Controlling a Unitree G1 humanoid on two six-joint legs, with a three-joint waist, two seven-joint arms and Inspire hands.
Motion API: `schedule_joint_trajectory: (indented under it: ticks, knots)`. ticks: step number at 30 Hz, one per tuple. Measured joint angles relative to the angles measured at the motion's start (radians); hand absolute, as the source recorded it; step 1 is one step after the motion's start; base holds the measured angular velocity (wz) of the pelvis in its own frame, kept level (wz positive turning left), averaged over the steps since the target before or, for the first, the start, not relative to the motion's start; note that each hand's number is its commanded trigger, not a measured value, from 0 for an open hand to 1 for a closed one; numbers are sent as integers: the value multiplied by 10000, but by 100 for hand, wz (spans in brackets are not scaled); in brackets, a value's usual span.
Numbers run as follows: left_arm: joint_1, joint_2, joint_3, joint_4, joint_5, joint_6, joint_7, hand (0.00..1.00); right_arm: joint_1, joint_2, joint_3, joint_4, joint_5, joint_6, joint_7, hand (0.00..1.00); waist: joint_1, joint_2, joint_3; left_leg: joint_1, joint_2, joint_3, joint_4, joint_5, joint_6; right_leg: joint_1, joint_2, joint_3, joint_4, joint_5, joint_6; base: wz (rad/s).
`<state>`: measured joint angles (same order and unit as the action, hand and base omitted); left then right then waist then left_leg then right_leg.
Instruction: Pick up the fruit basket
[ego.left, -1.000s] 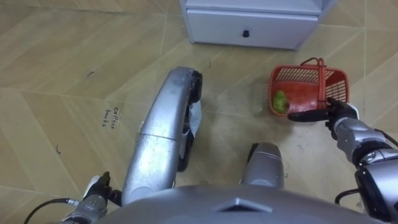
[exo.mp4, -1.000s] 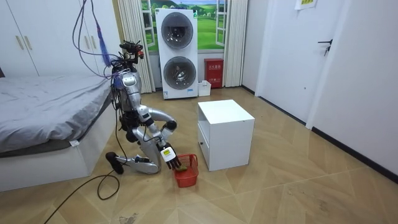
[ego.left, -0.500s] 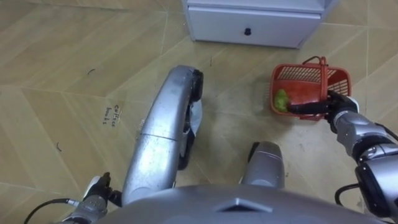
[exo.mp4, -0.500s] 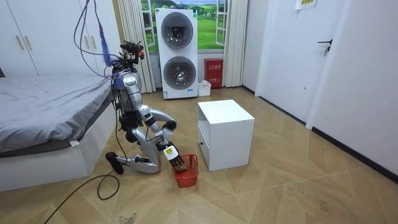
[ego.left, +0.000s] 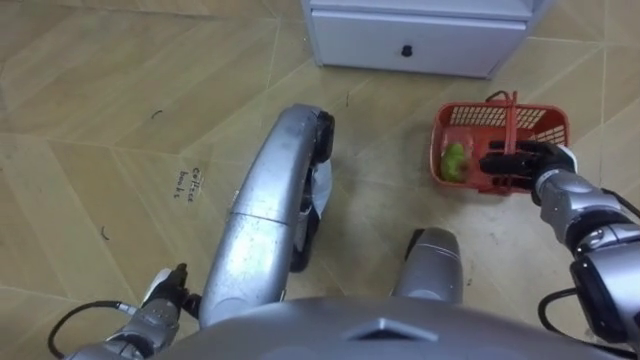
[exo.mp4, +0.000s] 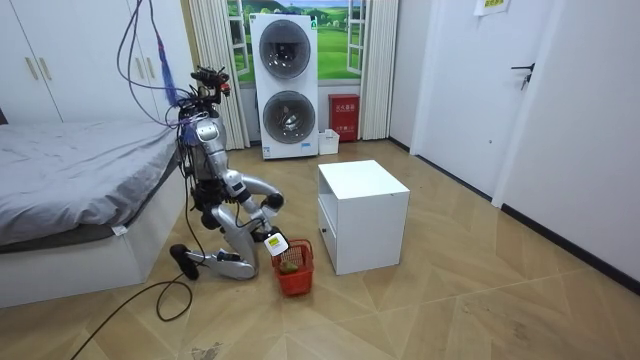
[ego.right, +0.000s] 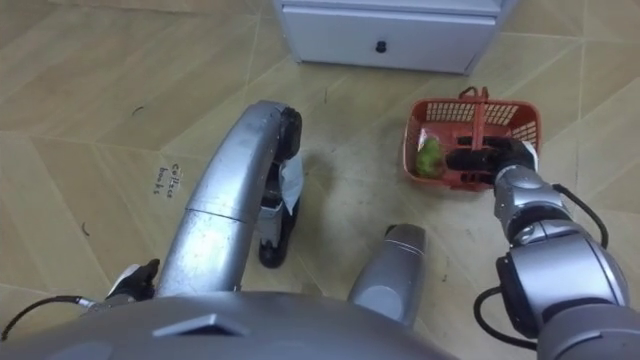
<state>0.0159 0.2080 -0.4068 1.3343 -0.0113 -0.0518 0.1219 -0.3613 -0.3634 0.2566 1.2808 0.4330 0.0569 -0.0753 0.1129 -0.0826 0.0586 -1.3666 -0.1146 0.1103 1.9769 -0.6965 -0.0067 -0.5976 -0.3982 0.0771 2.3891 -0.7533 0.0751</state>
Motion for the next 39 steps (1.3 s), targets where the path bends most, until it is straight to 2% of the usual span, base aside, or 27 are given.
schedule_joint_trajectory:
  ticks: [6,19,24,29,37,39]
  knots:
    - [-190,-6,-26,30,-608,32,-31,0,-1,29,290,6,120,0,-84,100,-22,-116,64,-6,-9,-30,35,4,-4,6,80,11,5,0,1,0]
    - [-346,-6,-23,124,-741,94,-60,0,5,186,370,23,30,0,-91,100,0,-118,59,18,13,-77,70,3,-3,71,144,-22,29,0,1,0]
    - [-598,-24,178,218,-730,98,-153,0,1,256,356,-62,-208,7,-83,100,12,-141,71,176,-14,-121,104,3,-4,302,177,-39,1,0,0,-1]
    - [-947,-29,484,204,-724,51,-228,0,-5,261,230,-1010,-380,12,9,100,-36,-189,74,188,-93,-238,197,-7,15,468,209,-177,-18,0,0,3]
    - [-1268,-36,548,147,-622,95,-263,0,-151,281,206,-2940,-809,82,20,100,-79,-262,54,517,-249,-352,193,-100,182,1121,146,-555,-371,1,1,8]
    - [-1510,-44,858,124,-633,97,-259,0,-374,342,202,-3263,-1028,71,30,100,-154,-326,75,554,-297,-360,199,-105,194,1244,143,-560,-443,1,1,2]
